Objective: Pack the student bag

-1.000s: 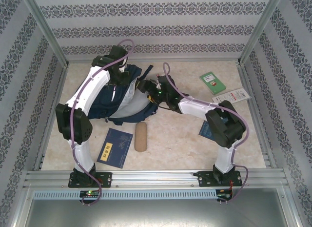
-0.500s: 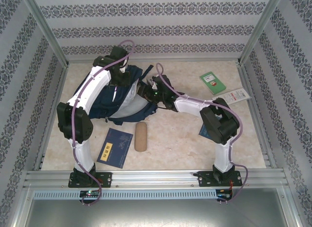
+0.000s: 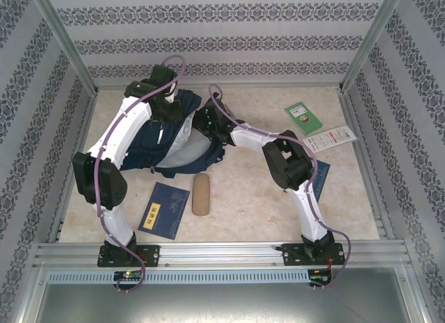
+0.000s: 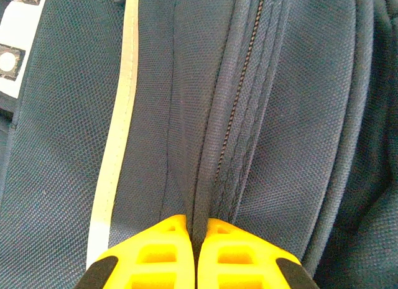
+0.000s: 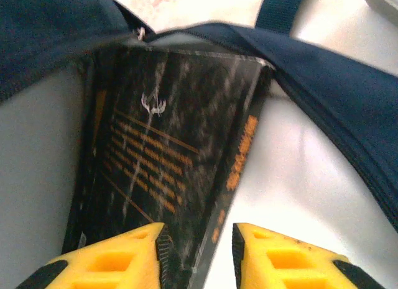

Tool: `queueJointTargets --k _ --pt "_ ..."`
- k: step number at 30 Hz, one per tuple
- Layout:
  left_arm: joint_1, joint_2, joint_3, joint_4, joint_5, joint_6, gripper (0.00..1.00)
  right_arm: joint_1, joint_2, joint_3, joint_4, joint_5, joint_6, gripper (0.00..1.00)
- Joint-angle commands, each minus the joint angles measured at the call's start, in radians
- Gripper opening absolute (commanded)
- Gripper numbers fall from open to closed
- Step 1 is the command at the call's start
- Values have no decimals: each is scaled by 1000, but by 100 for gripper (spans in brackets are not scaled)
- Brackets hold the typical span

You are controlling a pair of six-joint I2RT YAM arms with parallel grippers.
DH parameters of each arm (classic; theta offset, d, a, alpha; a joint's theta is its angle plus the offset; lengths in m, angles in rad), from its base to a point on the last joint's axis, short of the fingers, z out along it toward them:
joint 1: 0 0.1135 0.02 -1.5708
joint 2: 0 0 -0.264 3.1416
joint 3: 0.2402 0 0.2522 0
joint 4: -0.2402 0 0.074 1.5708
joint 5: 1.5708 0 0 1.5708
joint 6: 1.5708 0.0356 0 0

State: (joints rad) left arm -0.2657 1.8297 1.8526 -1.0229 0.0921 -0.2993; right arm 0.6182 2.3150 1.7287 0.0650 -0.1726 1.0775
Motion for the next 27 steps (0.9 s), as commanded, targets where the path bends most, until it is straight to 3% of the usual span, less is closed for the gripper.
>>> queueJointTargets --k 1,15,23,27 --pt "4 -70 2 60 60 11 0 13 80 110 -77 27 15 34" --pt "5 -88 -45 75 115 48 0 58 183 286 91 -161 32 33" --pt "4 -104 -69 77 67 43 0 54 16 130 -123 62 -33 35" --pt "4 -104 -66 73 72 45 0 36 5 82 -192 108 -2 37"
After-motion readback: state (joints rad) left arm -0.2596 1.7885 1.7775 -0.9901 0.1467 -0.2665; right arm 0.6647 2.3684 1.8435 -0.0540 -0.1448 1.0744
